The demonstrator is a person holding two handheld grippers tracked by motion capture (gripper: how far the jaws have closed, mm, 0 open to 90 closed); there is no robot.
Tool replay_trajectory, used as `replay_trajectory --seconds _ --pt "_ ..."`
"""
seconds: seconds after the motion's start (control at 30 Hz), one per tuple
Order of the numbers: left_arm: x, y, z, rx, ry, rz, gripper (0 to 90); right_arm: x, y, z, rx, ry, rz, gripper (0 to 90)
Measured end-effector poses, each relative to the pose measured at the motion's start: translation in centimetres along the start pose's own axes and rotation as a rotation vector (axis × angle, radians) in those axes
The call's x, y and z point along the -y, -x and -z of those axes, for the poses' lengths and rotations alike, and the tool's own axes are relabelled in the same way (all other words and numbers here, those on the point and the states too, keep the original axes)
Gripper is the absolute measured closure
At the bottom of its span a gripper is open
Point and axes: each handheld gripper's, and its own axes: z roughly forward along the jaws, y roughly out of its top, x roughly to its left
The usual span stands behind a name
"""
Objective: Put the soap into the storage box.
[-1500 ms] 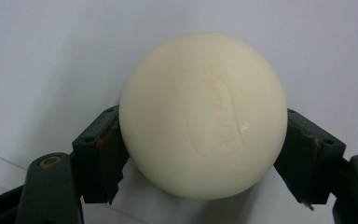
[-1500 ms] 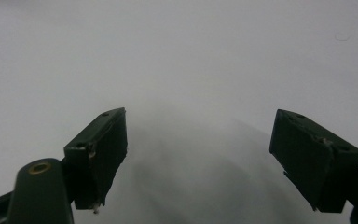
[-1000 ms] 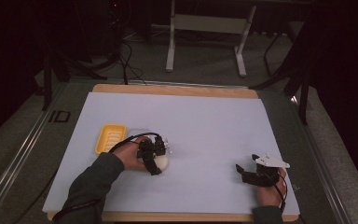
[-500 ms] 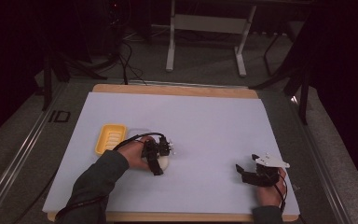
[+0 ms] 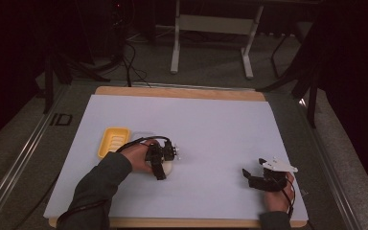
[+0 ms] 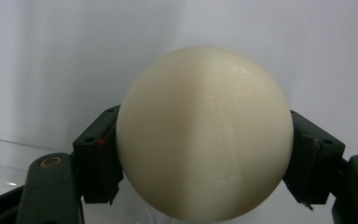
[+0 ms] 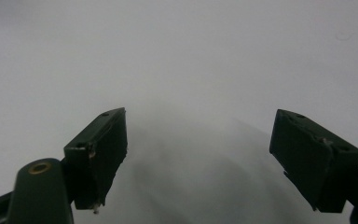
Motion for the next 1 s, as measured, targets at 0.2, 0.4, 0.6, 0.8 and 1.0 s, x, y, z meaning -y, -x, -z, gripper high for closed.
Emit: replay_trajectory --seconds 0.2,0.4,0.6,0.8,1.0 --pt "0.1 -0.1 0.8 -0.009 0.012 0.001 25.4 0.0 0.0 0.0 0.000 0.000 0.000 18.9" --pt "0.4 -0.4 2.0 -0.014 0.042 0.009 25.4 0.0 0.0 0.0 0.000 0.000 0.001 18.9" --pt "0.5 -0.6 2.5 -0.021 0.037 0.013 25.4 0.0 0.0 0.0 0.001 0.000 0.001 18.9" --pt "0.5 -0.8 3.0 -0.022 0.036 0.022 25.4 0.0 0.0 0.0 0.000 -0.001 0.002 18.9" --pt "0.7 -0.9 3.4 -0.028 0.040 0.029 25.4 0.0 0.0 0.0 0.001 0.000 0.002 18.9"
